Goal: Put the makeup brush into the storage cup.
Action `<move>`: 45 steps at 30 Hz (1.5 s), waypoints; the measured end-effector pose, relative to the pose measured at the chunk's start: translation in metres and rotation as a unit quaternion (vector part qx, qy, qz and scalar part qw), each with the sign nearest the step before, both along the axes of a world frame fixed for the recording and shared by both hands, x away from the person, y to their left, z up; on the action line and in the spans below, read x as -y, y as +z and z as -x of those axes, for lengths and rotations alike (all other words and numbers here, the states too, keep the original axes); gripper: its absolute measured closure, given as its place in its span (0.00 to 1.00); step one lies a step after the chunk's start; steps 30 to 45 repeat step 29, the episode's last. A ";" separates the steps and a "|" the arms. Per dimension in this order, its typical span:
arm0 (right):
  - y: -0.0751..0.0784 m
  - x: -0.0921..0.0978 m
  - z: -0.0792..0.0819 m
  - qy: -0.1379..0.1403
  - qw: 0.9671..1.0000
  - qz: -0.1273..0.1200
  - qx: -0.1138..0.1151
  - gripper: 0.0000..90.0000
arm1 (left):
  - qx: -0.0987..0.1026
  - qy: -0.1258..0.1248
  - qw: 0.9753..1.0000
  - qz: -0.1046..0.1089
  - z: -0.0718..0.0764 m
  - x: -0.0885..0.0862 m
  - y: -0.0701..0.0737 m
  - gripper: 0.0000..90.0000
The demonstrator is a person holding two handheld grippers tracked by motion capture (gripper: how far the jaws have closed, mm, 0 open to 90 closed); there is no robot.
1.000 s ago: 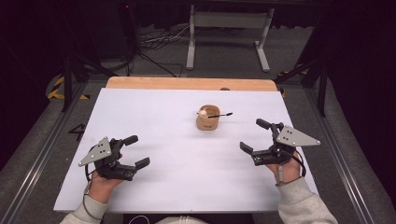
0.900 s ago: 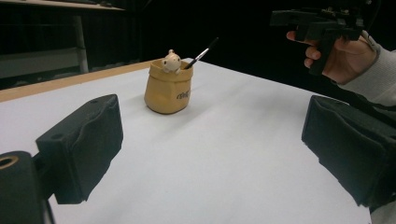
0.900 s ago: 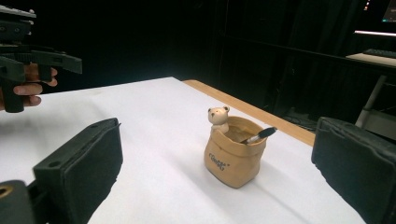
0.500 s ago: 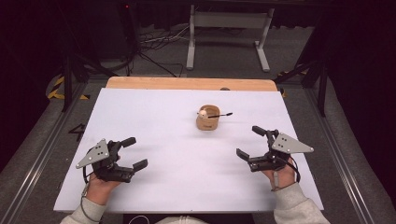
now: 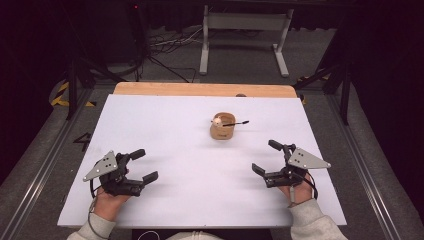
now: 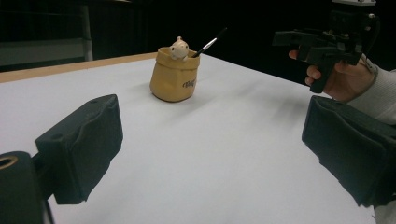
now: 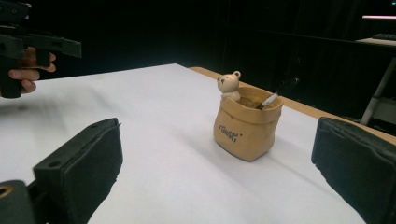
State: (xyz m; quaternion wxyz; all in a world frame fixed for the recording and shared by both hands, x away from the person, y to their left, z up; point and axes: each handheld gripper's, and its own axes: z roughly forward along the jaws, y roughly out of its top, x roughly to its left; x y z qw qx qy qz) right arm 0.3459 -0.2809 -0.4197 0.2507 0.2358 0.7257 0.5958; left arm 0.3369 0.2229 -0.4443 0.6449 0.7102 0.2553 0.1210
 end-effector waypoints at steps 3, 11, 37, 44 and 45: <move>-0.004 0.000 -0.001 -0.002 1.000 0.002 0.000 0.03 | 0.000 0.002 1.000 0.002 0.000 -0.001 -0.002 0.07; -0.013 -0.003 -0.003 0.000 1.000 0.005 -0.008 0.03 | -0.002 0.007 1.000 -0.001 -0.002 0.000 -0.008 0.07; -0.017 -0.004 -0.003 0.000 1.000 0.002 -0.011 0.03 | -0.006 0.011 1.000 -0.004 -0.004 0.000 -0.011 0.07; -0.017 -0.004 -0.003 0.000 1.000 0.002 -0.011 0.03 | -0.006 0.011 1.000 -0.004 -0.004 0.000 -0.011 0.07; -0.017 -0.004 -0.003 0.000 1.000 0.002 -0.011 0.03 | -0.006 0.011 1.000 -0.004 -0.004 0.000 -0.011 0.07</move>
